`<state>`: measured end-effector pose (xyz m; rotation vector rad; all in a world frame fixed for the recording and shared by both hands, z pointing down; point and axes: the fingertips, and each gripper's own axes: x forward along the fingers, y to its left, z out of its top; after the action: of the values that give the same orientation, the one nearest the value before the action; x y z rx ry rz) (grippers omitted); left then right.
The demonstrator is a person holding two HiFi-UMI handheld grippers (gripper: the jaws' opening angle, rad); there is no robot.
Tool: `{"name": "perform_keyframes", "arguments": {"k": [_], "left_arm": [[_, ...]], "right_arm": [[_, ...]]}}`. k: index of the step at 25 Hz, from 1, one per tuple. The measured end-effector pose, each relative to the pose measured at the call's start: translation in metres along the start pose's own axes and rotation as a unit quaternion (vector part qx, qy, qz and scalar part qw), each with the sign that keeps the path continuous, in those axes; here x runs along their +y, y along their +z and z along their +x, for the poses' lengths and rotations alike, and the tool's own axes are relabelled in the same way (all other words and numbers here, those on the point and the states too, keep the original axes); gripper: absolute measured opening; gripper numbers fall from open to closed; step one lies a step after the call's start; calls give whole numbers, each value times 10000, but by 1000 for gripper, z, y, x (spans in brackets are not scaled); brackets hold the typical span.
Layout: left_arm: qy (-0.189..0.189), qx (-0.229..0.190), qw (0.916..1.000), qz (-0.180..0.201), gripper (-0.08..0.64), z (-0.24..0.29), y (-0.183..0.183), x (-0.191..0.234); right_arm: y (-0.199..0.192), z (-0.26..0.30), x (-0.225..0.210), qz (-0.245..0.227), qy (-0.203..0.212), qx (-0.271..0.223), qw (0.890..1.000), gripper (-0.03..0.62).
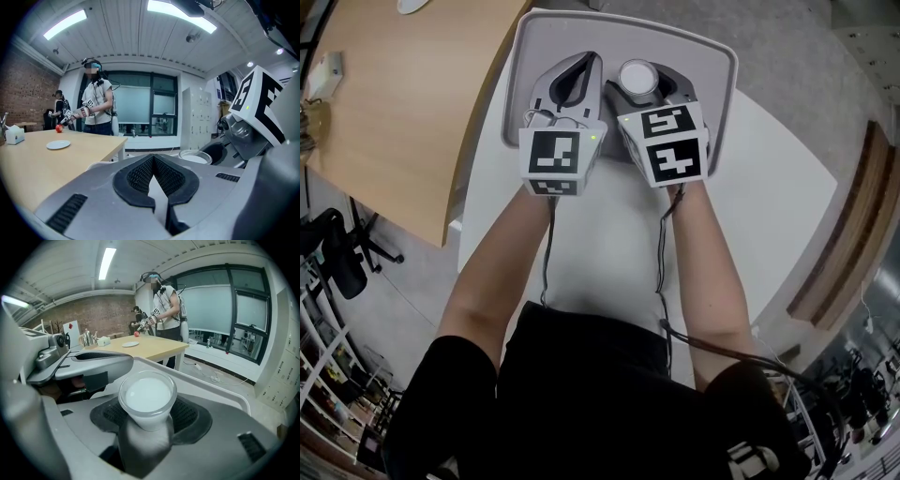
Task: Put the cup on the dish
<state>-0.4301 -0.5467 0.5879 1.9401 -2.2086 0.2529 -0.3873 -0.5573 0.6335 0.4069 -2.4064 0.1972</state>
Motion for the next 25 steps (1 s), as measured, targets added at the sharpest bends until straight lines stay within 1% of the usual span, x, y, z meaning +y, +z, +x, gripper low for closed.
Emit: {"name": "perform_keyframes", "arguments": {"k": [3,5,9,14,21,25], "left_arm": [[6,23,10000,-24,8,-1,0,-1],[10,5,10000,-26,8,-4,3,-2],[-15,-54,10000,79,8,-12,15,-5],[4,-158,9998,116,8,-23,32,-3],[-96,-348,9993,43,8,-50,67,-9],[-145,-465,9988,100,8,-76,92,-16]], "right_arm": [[1,-1,0,21,-30,7,10000,252],[4,-3,0,-12,-60,-97,9999,252],[19,-15,2,-42,-84,-313,9995,253],[40,-31,5,-155,-148,-531,9984,253],[72,-77,12,-260,-373,-852,9953,253],[90,-116,22,-294,-572,-1160,9912,252]]}}
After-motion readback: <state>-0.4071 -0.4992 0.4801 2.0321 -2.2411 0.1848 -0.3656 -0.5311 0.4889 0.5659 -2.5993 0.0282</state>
